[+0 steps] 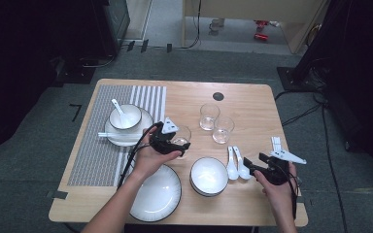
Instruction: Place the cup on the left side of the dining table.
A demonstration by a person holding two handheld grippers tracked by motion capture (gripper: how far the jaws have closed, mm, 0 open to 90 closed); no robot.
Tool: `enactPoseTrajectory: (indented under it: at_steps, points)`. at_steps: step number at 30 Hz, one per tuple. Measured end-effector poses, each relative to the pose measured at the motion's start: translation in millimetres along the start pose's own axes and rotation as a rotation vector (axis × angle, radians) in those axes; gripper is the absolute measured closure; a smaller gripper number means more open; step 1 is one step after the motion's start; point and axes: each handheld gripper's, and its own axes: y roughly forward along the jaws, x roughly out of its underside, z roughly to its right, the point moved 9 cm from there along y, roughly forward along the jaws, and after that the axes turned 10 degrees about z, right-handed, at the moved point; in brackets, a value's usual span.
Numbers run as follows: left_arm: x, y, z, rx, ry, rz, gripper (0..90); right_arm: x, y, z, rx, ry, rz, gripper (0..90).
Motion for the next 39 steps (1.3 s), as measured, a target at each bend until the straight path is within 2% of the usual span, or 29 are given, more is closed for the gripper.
enactPoseTrajectory:
  at_steps: [2, 7, 11, 18, 28, 39]
  points:
    - [-1.4, -6.8, -3.8, -0.008, 0.003, 0.006, 19.8, 0.1, -0.7, 1.6, 0.006, 0.001, 0.002, 25.5]
    - [-4.8, -24.8, -12.6, -0.018, -0.019, 0.033, 19.8, 2.1, -0.8, 1.4, 0.009, -0.007, -0.004, 20.7]
    - [-3.0, -38.9, -21.0, -0.033, -0.024, 0.036, 19.8, 5.6, 0.5, -0.6, -0.007, -0.025, -0.018, 15.4]
    - [2.6, -64.4, -38.2, -0.067, -0.054, 0.049, 19.8, 6.4, -3.6, 1.2, -0.003, -0.030, -0.007, 15.4]
    - [22.5, -94.1, -55.2, -0.106, -0.076, 0.045, 19.8, 9.5, -5.1, 5.2, 0.008, -0.027, -0.009, 15.5]
    - [52.9, -112.1, -68.5, -0.139, -0.110, 0.026, 19.8, 12.1, -5.2, 4.2, 0.009, -0.023, -0.017, 15.7]
